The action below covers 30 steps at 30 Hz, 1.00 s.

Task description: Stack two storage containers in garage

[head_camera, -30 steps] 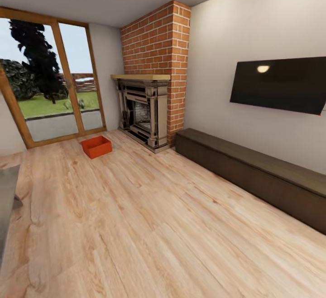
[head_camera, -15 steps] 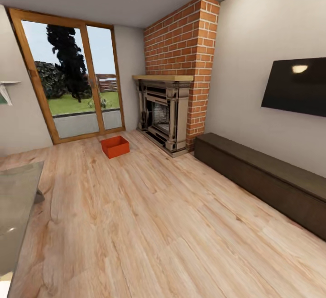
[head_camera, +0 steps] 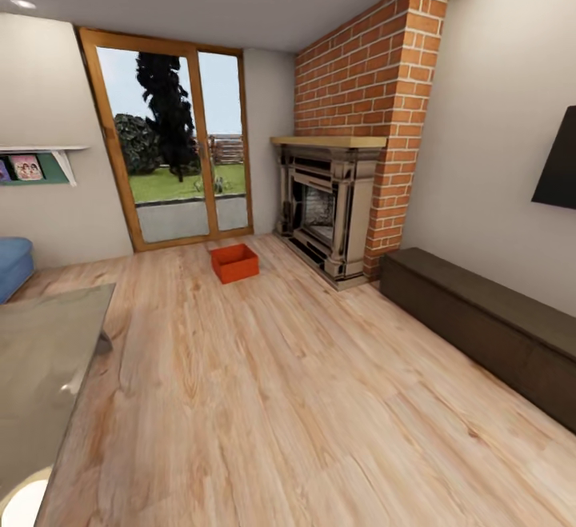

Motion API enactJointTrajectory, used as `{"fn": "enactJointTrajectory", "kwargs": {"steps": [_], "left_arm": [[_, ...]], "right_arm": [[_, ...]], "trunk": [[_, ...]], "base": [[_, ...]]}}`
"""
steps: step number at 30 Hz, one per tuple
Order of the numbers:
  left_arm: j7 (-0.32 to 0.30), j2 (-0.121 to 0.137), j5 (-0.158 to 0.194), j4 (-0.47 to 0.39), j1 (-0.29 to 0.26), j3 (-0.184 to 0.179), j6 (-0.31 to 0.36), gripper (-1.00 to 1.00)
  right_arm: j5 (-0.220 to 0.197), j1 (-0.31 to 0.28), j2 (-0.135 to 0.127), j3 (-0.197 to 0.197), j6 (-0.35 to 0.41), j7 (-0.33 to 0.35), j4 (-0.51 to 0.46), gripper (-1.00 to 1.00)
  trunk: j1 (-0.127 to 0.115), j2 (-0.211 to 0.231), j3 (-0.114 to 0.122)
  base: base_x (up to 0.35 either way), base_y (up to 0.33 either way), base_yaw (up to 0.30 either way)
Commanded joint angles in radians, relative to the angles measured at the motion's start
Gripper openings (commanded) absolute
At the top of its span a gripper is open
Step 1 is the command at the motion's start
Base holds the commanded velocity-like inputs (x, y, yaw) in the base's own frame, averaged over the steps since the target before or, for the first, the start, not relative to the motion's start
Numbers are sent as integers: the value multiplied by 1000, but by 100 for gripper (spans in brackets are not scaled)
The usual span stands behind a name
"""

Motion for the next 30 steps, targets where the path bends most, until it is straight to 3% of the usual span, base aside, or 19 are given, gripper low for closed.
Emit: {"fn": "enactJointTrajectory", "kwargs": {"steps": [1,20,30], "left_arm": [[2,0,6,0,-1,1,4,100],[2,0,6,0,0,1,4,100],[2,0,6,0,-1,1,4,100]], "right_arm": [[-9,-1,1,8,-4,-2,2,100],[-9,-1,-1,7,-4,-2,2,100],[-9,-1,-1,7,-4,-2,2,100]], "trunk": [[1,0,0],[1,0,2],[1,0,5]], "base": [[322,0,255],[322,0,44],[322,0,247]]}}
